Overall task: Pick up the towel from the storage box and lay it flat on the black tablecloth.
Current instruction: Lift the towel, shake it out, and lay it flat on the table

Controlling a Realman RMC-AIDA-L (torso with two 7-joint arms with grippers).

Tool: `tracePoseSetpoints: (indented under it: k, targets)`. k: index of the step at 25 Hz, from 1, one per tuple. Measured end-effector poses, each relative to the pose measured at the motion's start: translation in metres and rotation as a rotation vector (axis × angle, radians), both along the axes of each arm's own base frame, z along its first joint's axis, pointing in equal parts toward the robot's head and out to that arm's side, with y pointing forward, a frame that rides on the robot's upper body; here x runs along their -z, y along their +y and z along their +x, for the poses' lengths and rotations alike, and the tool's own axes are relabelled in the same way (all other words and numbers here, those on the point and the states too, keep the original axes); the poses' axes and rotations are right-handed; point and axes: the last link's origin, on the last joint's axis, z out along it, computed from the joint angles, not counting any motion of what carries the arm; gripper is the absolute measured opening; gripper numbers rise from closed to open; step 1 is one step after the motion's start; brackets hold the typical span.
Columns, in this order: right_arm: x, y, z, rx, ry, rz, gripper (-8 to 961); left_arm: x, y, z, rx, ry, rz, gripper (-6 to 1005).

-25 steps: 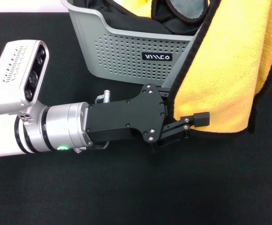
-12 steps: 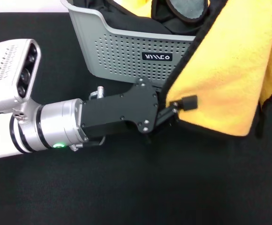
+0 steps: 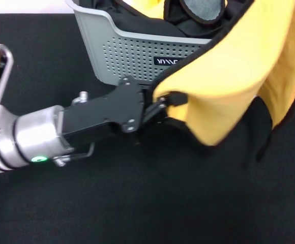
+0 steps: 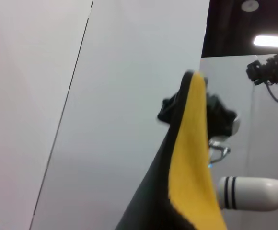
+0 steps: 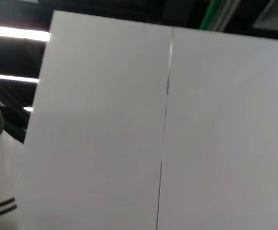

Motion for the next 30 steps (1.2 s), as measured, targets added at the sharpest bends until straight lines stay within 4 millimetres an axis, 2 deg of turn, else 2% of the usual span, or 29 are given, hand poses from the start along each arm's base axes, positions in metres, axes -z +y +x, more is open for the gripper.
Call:
tracePoseSetpoints:
  k: [2, 3, 10, 15, 16, 19, 26, 30]
  targets:
    - [0.006, -0.004, 0.005, 0.018, -0.018, -0.017, 76, -0.006, -0.002, -0.003, 0.004, 0.0, 0.002, 3]
    - [0.01, -0.008, 0.007, 0.027, -0.029, -0.026, 77, -0.022, -0.009, -0.011, 0.021, 0.002, -0.002, 3]
    - [0.033, -0.043, 0.01, 0.057, -0.13, -0.074, 79, -0.051, -0.027, -0.015, 0.065, -0.004, -0.03, 6]
    - [0.052, -0.074, 0.011, 0.028, -0.201, -0.161, 80, -0.062, -0.041, -0.016, 0.111, -0.02, -0.067, 8]
    - [0.058, -0.084, 0.009, 0.004, -0.221, -0.189, 81, -0.068, -0.052, -0.018, 0.129, -0.043, -0.098, 9]
    - [0.065, -0.096, 0.007, -0.028, -0.238, -0.225, 81, -0.072, -0.059, -0.02, 0.115, -0.059, -0.113, 12]
    - [0.083, -0.118, 0.011, -0.076, -0.242, -0.315, 83, -0.084, -0.091, -0.034, 0.055, -0.045, -0.09, 13]
    - [0.093, -0.119, 0.026, -0.014, -0.22, -0.365, 85, -0.087, -0.111, -0.044, 0.005, -0.039, -0.067, 12]
